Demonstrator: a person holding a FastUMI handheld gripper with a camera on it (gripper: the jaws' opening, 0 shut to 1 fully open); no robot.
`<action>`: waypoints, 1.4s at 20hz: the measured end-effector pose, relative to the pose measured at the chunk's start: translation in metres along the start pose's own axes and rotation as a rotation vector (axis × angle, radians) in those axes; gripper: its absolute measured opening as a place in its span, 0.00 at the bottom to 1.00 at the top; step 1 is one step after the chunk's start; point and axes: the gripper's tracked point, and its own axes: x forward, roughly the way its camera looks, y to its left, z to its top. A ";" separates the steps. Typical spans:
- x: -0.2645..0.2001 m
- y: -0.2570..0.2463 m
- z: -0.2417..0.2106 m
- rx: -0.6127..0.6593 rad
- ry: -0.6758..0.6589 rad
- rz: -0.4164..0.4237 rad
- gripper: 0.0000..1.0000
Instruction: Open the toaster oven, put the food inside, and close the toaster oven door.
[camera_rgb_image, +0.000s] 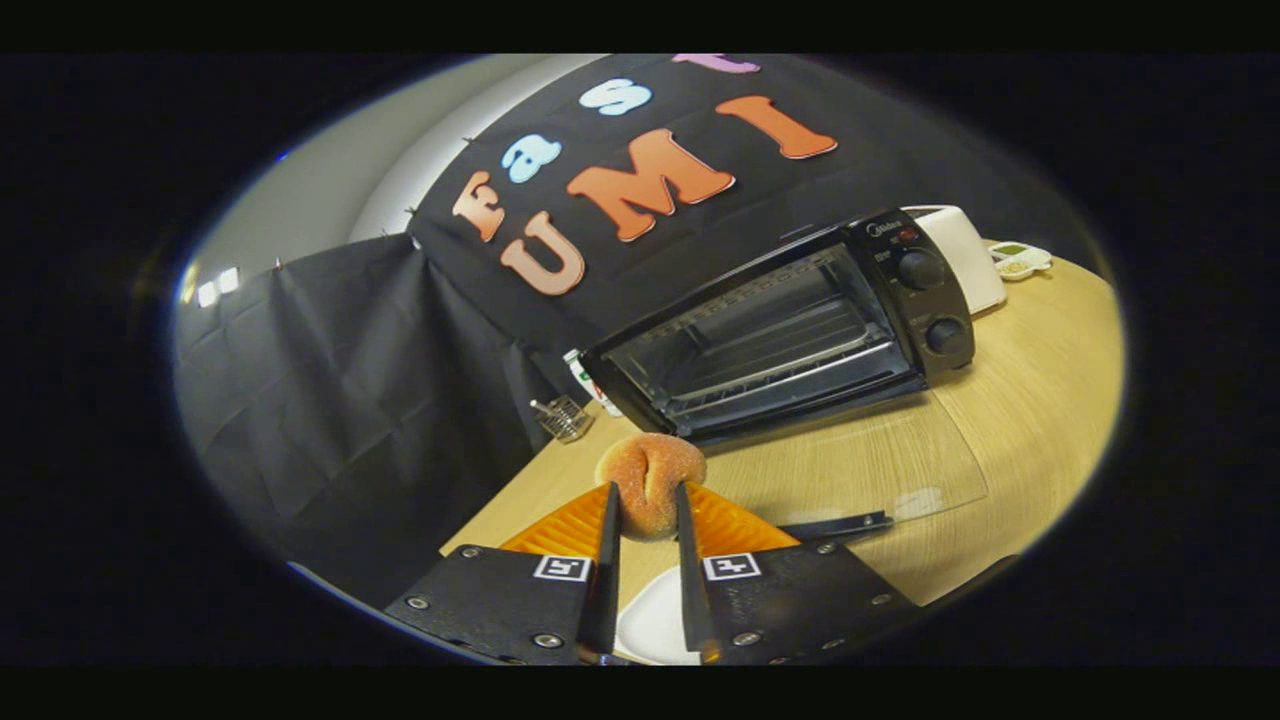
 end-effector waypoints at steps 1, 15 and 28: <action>0.007 -0.002 0.010 0.040 -0.018 -0.004 0.27; 0.117 -0.032 0.075 0.215 -0.054 -0.080 0.26; 0.165 -0.073 0.083 0.053 -0.062 -0.225 0.29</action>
